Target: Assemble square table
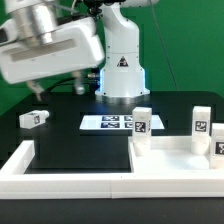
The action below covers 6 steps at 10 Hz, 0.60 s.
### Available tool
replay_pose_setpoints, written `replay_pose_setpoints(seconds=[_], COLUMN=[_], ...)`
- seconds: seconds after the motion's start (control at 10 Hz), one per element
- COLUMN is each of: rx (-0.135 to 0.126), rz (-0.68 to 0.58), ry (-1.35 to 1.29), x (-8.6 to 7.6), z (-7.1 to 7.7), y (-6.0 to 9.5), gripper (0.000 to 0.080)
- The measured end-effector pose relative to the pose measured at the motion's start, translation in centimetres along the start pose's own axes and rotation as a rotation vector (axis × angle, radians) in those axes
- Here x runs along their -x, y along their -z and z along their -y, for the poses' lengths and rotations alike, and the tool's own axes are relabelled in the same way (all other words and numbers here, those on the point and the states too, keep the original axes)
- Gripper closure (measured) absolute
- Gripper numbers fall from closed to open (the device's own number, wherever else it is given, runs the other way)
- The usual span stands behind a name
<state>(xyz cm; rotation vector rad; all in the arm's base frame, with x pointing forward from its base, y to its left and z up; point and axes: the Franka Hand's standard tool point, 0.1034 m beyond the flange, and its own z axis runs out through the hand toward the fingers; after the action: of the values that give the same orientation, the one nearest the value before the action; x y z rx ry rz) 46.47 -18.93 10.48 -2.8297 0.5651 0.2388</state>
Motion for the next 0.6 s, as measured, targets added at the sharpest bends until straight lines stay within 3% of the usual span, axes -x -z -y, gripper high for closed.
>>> replay_pose_setpoints(seconds=[0.1, 0.4, 0.5, 0.6], rx=[-0.028, -0.052, -0.053, -0.036], rz=[0.047, 0.245, 0.336, 0.43], ry=[-0.007, 0.001, 0.001, -0.016], x=[-0.6, 0.1, 0.6, 1.6], z=[0.0, 0.0, -1.8, -4.1], y=[0.9, 0.2, -0.4, -0.7], gripper=[0.0151, 0.0151, 0.0151, 0.0151])
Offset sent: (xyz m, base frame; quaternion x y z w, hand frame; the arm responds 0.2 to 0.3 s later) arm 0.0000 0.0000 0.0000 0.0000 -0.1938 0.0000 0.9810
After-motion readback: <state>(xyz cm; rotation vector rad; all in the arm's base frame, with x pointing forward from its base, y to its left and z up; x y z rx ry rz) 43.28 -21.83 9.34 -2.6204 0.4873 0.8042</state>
